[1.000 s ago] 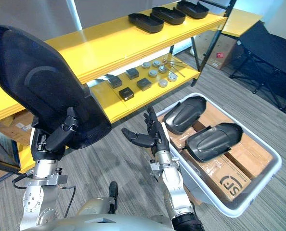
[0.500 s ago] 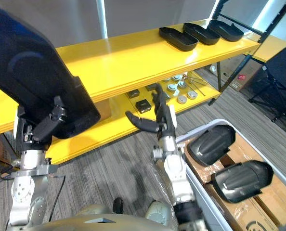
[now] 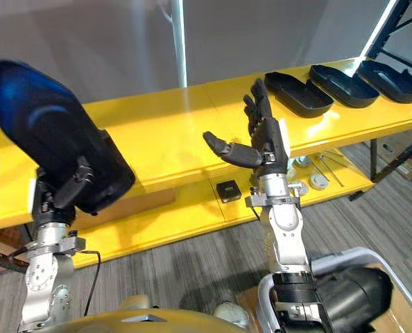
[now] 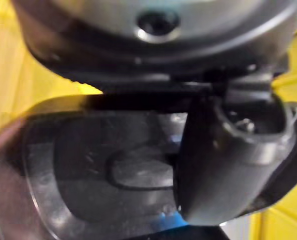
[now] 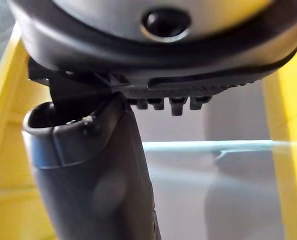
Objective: Walk over and take three plastic housings, then place them on the shelf
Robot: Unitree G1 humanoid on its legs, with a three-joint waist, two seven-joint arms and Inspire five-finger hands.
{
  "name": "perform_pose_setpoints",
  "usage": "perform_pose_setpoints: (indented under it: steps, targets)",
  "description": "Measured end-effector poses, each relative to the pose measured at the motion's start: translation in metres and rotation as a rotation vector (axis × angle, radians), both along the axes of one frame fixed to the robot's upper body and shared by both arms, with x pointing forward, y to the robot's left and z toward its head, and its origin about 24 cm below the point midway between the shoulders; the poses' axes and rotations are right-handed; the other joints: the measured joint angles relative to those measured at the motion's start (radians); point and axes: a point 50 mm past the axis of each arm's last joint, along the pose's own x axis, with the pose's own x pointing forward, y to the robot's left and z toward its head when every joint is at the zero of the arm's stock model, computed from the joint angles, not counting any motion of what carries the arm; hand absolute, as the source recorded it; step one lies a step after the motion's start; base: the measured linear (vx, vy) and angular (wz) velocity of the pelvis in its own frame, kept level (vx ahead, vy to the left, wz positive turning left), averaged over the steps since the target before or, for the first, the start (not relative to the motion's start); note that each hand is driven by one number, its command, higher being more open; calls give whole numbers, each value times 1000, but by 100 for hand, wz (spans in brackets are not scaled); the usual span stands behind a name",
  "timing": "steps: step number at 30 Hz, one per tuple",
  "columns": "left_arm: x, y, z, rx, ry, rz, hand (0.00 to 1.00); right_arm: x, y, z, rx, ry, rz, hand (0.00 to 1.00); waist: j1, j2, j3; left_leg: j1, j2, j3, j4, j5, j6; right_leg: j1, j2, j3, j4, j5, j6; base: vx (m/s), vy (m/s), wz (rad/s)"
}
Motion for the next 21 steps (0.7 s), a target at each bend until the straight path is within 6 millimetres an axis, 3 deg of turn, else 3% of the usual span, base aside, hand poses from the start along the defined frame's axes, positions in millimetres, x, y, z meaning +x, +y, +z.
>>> perform_pose_setpoints:
  steps: [2,3,4,5,8,16,19,21]
  targets:
    - [1,-9,2,27,-10,-47,0,-1,-8,-4,12,10,-56,100,-1,21,-10,-9,0,-18,-192,150,3,30,-6,-7,-14,2,16,280,129,-8]
    - [2,-11,6,36,-24,-62,0,-2,-10,-5,15,14,-77,100,7,41,-16,-6,15,-19,-233,308,1,35,-1,8,-14,-8,46,274,200,-43]
    - [4,-11,10,57,-43,-75,0,-5,-7,-12,48,33,-97,100,11,21,-21,18,-9,8,-237,303,23,46,-32,29,-15,-16,80,290,238,-40]
    - [7,-9,16,69,-67,-79,0,-7,-4,-17,64,50,-96,100,0,-3,-20,37,-38,23,-280,306,35,37,-59,32,-12,-12,87,211,177,-25]
    - [16,-6,26,99,-104,-109,0,-11,2,-26,142,73,-94,100,-17,-44,-15,57,-79,56,-333,314,57,19,-100,36,-11,2,109,138,142,-17]
    - [30,-31,32,32,-69,-337,0,-32,5,-13,98,11,-169,100,-65,-45,-16,95,-87,105,-400,317,60,-8,-104,56,-10,11,119,31,24,-19]
    - [51,-33,44,99,-50,-438,0,-38,1,1,93,-46,-156,100,-90,-42,-17,111,-79,138,-427,330,58,-24,-91,89,-21,30,108,-28,18,-33]
    - [76,-23,55,131,-32,-433,0,-41,-5,11,33,-76,-144,100,-119,-43,-17,132,-78,163,-460,342,59,-33,-86,112,-24,44,105,-78,47,-35]
